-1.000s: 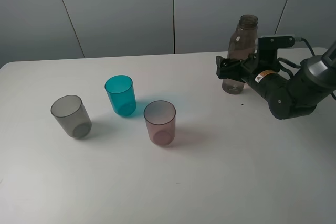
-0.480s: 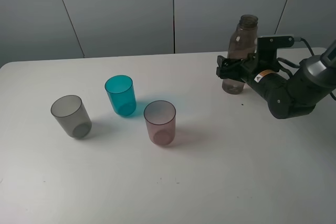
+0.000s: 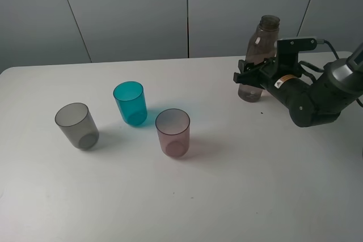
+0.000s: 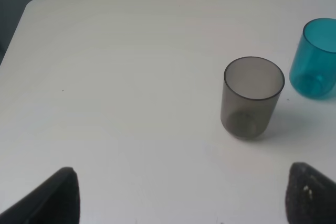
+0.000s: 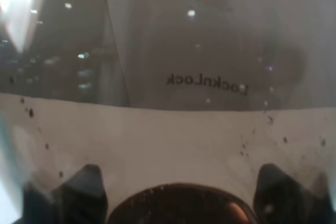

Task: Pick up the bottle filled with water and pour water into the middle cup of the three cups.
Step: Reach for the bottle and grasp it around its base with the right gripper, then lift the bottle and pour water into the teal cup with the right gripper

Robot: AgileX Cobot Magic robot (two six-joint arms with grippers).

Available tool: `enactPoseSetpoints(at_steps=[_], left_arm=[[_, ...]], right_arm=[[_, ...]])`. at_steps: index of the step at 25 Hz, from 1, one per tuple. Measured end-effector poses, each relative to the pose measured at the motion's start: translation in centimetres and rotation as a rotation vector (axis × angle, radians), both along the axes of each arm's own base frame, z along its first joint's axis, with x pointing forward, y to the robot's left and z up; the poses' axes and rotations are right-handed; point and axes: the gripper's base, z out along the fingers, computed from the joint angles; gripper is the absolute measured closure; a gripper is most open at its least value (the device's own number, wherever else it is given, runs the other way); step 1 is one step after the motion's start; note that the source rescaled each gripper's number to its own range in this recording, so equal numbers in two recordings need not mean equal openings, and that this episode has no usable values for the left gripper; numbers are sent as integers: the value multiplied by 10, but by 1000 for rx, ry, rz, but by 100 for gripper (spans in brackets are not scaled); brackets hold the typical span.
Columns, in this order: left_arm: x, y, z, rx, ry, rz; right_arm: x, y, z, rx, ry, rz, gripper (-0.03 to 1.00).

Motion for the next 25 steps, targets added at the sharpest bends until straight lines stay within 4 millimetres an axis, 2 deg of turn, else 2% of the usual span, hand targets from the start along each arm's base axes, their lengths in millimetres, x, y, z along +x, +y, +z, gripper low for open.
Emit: enactPoseSetpoints(at_steps=[8, 15, 18, 22, 25], left_arm=[[0, 0, 0, 0, 0, 0], [0, 0, 0, 0, 0, 0], [0, 0, 0, 0, 0, 0], [0, 0, 0, 0, 0, 0], [0, 0, 0, 0, 0, 0]], right_arm=[[-2, 6, 14, -25, 27, 71, 95], [-3, 12, 64, -74, -89, 131, 96], [-9, 26, 75, -130, -113, 178, 96], [-18, 58, 81, -235, -134, 265, 96], [-17, 82, 85, -311, -106, 325, 96]])
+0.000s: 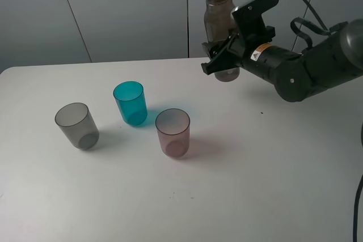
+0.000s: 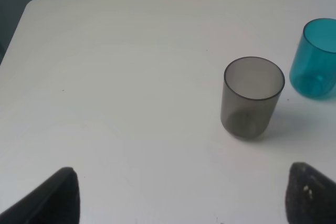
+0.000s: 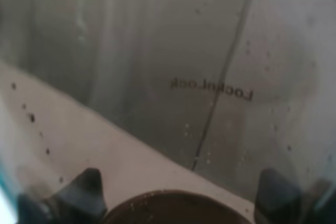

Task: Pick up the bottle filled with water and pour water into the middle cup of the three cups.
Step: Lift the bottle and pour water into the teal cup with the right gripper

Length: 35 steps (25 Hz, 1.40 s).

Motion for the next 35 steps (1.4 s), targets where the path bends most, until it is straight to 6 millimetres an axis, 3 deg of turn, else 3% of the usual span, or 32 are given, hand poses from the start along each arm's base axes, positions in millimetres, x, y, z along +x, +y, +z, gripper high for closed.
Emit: enactPoseSetpoints(at_steps=[7, 17, 28, 35], left_arm=[[0, 0, 0, 0, 0, 0], [0, 0, 0, 0, 0, 0], [0, 0, 0, 0, 0, 0], [0, 0, 0, 0, 0, 0]], right_arm=[[10, 47, 20, -77, -64, 103, 96], [35, 89, 1, -187, -118, 167, 96], [50, 103, -26, -526, -248, 280, 96], [51, 103, -28, -725, -344, 331, 96]])
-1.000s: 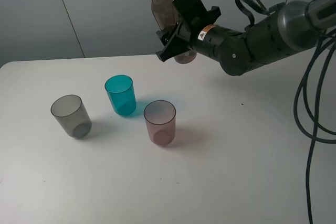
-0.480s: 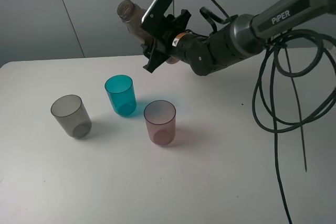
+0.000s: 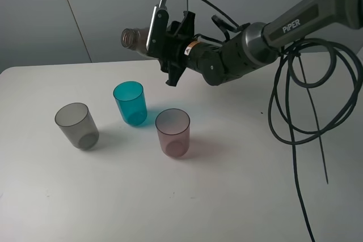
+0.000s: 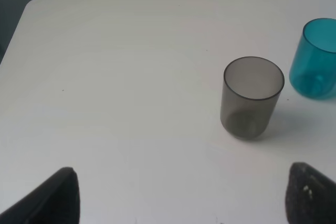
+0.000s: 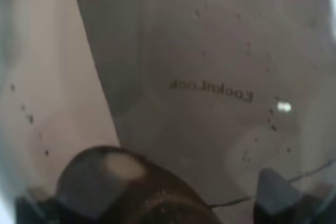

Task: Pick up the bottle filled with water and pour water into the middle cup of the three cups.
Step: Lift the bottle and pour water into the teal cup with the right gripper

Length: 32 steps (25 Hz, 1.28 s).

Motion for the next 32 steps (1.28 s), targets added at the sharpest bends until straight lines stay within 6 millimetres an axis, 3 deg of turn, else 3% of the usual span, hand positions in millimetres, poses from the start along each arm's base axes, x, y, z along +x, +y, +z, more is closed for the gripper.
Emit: enactPoseSetpoints(at_steps=[11, 32], left_arm=[[0, 0, 0, 0, 0, 0], [0, 0, 0, 0, 0, 0]], right_arm=[[2, -3, 0, -253, -142, 55, 96], [1, -2, 0, -432, -249, 124, 96]])
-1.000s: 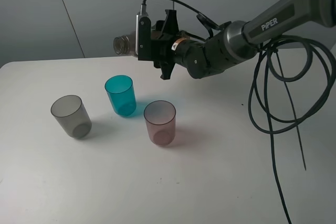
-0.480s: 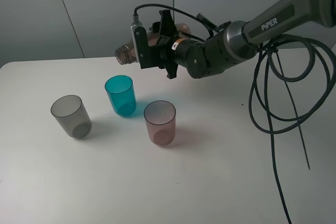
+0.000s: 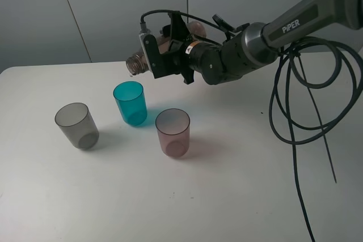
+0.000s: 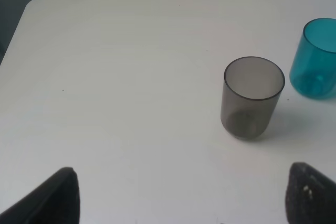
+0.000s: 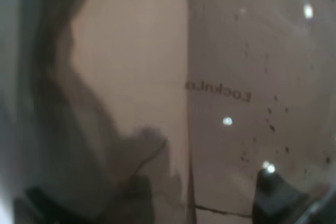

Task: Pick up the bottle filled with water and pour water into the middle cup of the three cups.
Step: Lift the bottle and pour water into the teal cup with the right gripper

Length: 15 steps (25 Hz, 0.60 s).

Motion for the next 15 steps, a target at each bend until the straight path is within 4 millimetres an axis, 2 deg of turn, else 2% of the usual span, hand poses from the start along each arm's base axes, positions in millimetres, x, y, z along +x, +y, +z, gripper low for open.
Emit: enactPoseSetpoints(at_steps=[15], left_arm=[[0, 0, 0, 3, 0, -2]], right_arm=[[1, 0, 4, -49, -85, 17, 96]])
